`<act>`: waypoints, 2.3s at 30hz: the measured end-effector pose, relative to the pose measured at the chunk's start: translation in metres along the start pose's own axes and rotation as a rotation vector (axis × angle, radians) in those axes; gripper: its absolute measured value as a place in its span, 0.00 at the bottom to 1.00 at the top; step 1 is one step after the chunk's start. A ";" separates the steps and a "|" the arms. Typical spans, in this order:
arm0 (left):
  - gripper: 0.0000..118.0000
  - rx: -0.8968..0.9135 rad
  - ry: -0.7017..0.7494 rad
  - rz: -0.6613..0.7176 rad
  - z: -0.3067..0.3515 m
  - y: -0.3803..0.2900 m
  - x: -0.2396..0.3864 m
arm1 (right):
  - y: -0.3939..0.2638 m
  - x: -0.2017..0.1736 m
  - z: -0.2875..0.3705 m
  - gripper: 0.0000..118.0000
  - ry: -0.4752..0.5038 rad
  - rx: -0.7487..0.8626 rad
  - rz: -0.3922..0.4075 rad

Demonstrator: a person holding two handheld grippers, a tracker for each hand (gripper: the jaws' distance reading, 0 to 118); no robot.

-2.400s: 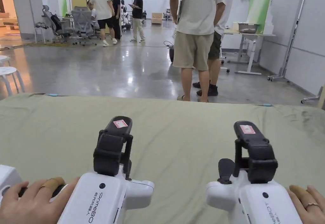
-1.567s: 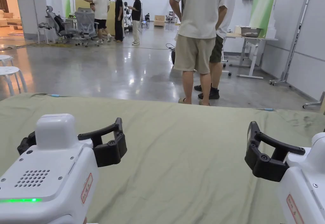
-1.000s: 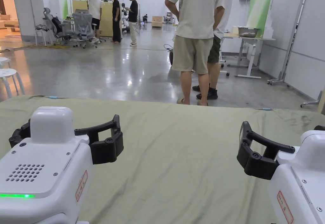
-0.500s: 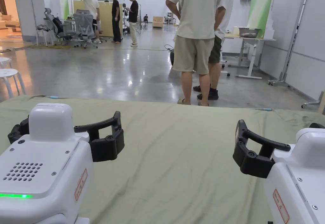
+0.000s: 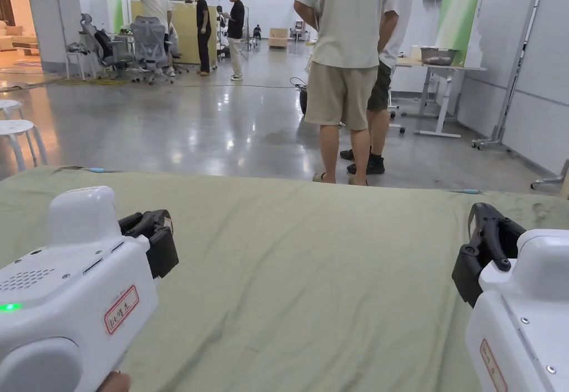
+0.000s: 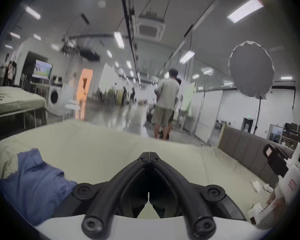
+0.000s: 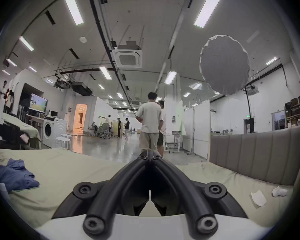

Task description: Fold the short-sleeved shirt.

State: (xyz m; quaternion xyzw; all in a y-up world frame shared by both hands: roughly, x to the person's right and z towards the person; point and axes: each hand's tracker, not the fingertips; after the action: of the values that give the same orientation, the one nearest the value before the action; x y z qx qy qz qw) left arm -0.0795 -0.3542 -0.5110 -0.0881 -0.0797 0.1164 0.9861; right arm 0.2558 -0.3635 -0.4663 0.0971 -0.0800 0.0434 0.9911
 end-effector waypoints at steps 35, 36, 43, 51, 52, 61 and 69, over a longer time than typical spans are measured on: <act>0.00 -0.128 0.747 0.184 0.233 -0.041 -0.268 | -0.018 -0.342 0.004 0.01 0.992 -0.243 -0.212; 0.00 -0.143 0.703 0.200 0.218 -0.044 -0.273 | -0.021 -0.338 0.002 0.01 0.987 -0.245 -0.199; 0.23 -0.247 0.516 0.256 0.116 -0.055 -0.314 | -0.035 -0.306 -0.012 0.01 0.858 -0.281 -0.097; 0.76 -0.488 0.463 0.209 0.029 -0.083 -0.344 | -0.049 -0.284 -0.025 0.01 0.765 -0.327 -0.056; 0.76 -0.524 0.471 0.191 0.020 -0.087 -0.345 | -0.050 -0.283 -0.025 0.01 0.758 -0.332 -0.057; 0.13 -0.478 0.412 0.578 0.026 -0.098 -0.368 | -0.066 -0.280 -0.014 0.01 0.791 -0.420 -0.056; 0.13 -0.402 0.336 0.786 0.035 -0.117 -0.386 | -0.074 -0.257 -0.006 0.01 0.749 -0.476 -0.143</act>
State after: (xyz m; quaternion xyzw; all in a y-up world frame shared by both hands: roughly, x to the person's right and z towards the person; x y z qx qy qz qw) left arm -0.4315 -0.5548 -0.5074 -0.3184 0.0997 0.4471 0.8299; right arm 0.0118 -0.4527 -0.5290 -0.1509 0.2836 -0.0128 0.9469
